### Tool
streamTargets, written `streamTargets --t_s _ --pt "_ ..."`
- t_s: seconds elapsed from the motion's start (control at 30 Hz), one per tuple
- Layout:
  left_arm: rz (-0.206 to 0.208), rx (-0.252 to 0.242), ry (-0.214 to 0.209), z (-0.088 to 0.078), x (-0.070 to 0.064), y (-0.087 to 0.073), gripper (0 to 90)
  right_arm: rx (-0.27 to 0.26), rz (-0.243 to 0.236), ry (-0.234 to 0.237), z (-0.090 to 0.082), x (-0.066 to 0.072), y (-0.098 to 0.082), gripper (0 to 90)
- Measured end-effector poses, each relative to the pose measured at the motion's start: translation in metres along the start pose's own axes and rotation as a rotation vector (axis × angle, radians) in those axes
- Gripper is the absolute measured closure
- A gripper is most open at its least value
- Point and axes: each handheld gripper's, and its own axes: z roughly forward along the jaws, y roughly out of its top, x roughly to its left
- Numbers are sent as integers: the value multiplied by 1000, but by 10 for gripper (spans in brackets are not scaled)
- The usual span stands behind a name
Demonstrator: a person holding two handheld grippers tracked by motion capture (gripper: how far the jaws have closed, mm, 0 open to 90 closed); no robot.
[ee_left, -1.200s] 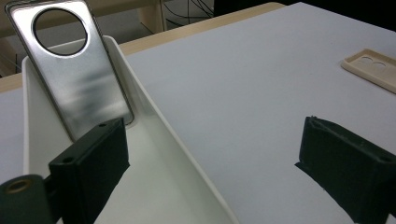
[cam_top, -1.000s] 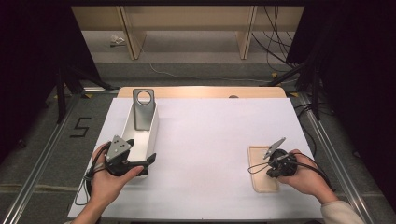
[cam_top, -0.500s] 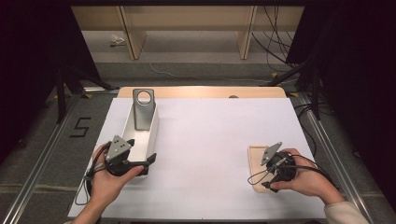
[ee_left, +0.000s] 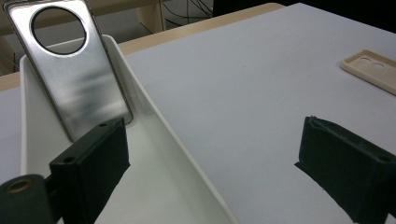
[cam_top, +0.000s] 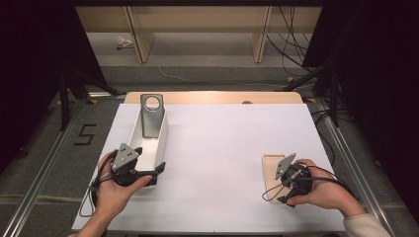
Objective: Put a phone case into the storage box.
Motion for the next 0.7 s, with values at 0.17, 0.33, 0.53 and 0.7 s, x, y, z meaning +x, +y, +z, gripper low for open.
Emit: streamTargets --t_s 0.17,0.33,0.53,0.7 --pt "2 -3 1 0 0 0 80 41 -23 16 3 3 2 236" --pt "-1 -1 0 0 0 0 80 61 -28 13 6 3 2 254" --pt "2 -4 1 0 0 0 80 70 -42 20 8 4 4 269" --pt "1 -2 -1 0 0 0 80 84 -66 18 8 4 3 284"
